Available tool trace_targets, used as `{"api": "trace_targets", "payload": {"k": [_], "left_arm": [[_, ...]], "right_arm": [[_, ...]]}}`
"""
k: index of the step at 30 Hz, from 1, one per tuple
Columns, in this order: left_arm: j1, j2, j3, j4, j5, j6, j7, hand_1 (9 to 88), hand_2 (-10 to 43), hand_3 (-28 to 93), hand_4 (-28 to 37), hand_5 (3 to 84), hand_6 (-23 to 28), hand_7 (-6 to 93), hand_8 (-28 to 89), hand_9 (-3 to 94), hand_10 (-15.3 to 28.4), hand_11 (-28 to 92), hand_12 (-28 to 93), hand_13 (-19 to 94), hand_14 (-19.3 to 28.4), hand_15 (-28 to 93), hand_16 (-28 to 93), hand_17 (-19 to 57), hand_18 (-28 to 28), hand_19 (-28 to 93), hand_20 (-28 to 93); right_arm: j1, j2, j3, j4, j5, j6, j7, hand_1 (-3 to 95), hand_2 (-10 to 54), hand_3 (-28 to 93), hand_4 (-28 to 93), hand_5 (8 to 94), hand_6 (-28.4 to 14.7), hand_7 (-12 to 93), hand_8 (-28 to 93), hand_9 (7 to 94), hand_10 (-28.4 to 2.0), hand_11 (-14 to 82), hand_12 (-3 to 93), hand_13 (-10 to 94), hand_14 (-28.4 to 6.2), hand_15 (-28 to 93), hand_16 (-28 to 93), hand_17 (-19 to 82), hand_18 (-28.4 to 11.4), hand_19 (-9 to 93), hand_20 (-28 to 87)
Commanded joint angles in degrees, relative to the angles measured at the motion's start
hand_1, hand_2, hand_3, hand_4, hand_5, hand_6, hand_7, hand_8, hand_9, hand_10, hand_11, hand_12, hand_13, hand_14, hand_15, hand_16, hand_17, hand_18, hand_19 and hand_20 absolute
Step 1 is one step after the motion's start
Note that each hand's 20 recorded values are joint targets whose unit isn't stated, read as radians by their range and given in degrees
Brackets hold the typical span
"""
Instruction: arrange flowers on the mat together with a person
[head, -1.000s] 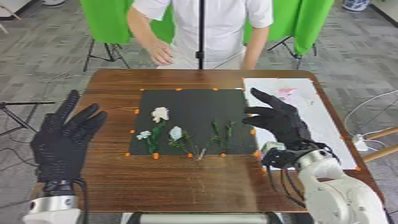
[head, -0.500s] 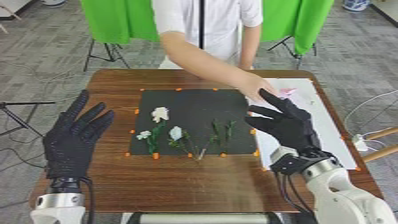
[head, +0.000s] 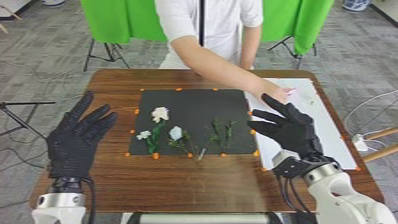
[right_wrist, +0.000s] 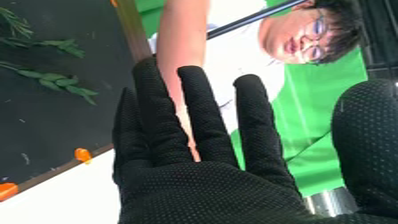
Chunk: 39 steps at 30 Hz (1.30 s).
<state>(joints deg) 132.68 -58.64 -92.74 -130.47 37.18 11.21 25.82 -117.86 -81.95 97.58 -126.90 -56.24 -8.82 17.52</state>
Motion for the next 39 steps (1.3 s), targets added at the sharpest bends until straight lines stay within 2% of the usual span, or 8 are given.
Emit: {"api": "trace_targets", "payload": {"k": [1, 6, 9, 14, 22, 29, 38, 39], "left_arm": [[0.36, -0.71, -0.13, -0.15, 0.09, -0.32, -0.7, 18.6, 9.2, 76, -28.3, 33.2, 6.2, 10.1, -10, 35.8, 19.9, 22, 10, 29, 27.0, 45, -9, -5.9, 26.7, 65, -2], [0.33, -0.35, 0.17, -0.2, -0.06, -0.13, 0.0, 18.9, 9.2, 76, -28.3, 33.3, 6.4, 10.2, -10, 36.0, 20.2, 22, 10, 29, 27.2, 46, -9, -5.8, 26.7, 65, -2], [0.34, -0.56, 0.12, -0.11, 0.02, -0.46, -0.27, 18.9, 9.2, 76, -28.3, 33.4, 6.4, 10.2, -10, 36.0, 20.2, 22, 10, 29, 27.2, 46, -9, -5.7, 26.7, 65, -1], [0.6, -0.59, 0.08, 0.04, -0.41, -0.11, 0.18, 18.9, 9.1, 76, -28.3, 33.4, 6.4, 10.2, -10, 35.8, 19.9, 21, 10, 29, 27.2, 46, -10, -5.8, 26.5, 64, -2], [1.29, -0.95, -0.86, -0.21, -0.32, -0.03, 0.53, 18.8, 9.1, 76, -28.3, 33.3, 6.4, 10.1, -10, 35.5, 19.8, 21, 10, 29, 27.0, 45, -10, -6.0, 26.7, 63, -2], [1.97, -1.07, -1.78, -0.52, -0.34, 0.06, 0.86, 18.9, 9.1, 76, -28.3, 33.3, 6.4, 10.0, -10, 36.0, 20.2, 22, 10, 31, 27.9, 49, -10, -3.8, 28.3, 70, 0], [1.54, -1.09, -1.45, -0.35, -0.55, 0.24, 0.47, 18.9, 9.1, 76, -28.3, 33.4, 6.7, 10.3, -10, 36.1, 20.4, 22, 10, 30, 27.7, 49, -10, -3.9, 28.4, 70, -2], [1.62, -0.92, -1.35, -0.37, -0.61, 0.36, 0.78, 18.9, 9.1, 76, -28.3, 33.4, 6.7, 10.3, -10, 36.2, 20.4, 23, 10, 30, 27.7, 49, -10, -4.0, 28.4, 70, -2]], "right_arm": [[-0.97, -0.15, -0.24, -0.7, 0.06, 0.87, -0.45, 14.5, 5.0, 79, -28, 39.4, 1.2, 10, -12, 45.6, -17.5, 9.5, 11.8, 38, -21.6, 25, 15, 3, -19.8, 42, 15], [-0.48, -0.06, -0.68, -0.54, -0.3, 0.72, -0.37, 14.5, 5.0, 79, -28, 39.5, 1.1, 11, -12, 45.8, -17.6, 9.5, 11.9, 38, -21.4, 26, 15, 3, -19.8, 42, 15], [-0.31, -0.23, -0.84, -0.45, -0.84, 0.61, -0.35, 14.5, 5.0, 79, -28, 39.5, 1.2, 11, -12, 46.0, -17.6, 9.6, 11.8, 38, -21.5, 26, 15, 3, -19.8, 43, 15], [-0.15, -0.35, -0.82, -0.25, -0.79, 0.95, -0.22, 14.4, 5.1, 79, -28, 39.5, 1.2, 11, -12, 46.0, -17.5, 9.6, 11.8, 38, -21.5, 26, 14, 3, -19.7, 43, 15], [0.09, -0.57, -0.57, -0.12, -0.7, 0.7, 0.54, 14.3, 5.4, 79, -28, 39.5, 1.2, 11, -12, 46.1, -17.6, 9.6, 11.8, 38, -21.5, 26, 14, 3, -19.7, 42, 15], [0.23, -0.62, -0.68, 0.0, -0.88, 0.62, 0.85, 14.3, 5.4, 79, -28, 39.7, 1.1, 11, -12, 46.6, -17.8, 10.1, 11.9, 39, -21.6, 28, 14, 3, -19.7, 43, 15], [0.62, -0.51, -0.65, 0.31, -1.1, 0.79, 1.12, 14.5, 5.4, 78, -28, 39.7, 1.1, 11, -12, 47.1, -18.0, 10.9, 12.0, 40, -21.3, 31, 14, 3, -19.5, 44, 16], [0.78, -0.45, -0.72, 0.41, -1.14, 0.74, 1.2, 14.5, 5.5, 78, -28, 39.8, 1.1, 11, -12, 47.2, -18.0, 11.0, 12.0, 40, -21.3, 31, 14, 3, -19.5, 44, 16]]}}
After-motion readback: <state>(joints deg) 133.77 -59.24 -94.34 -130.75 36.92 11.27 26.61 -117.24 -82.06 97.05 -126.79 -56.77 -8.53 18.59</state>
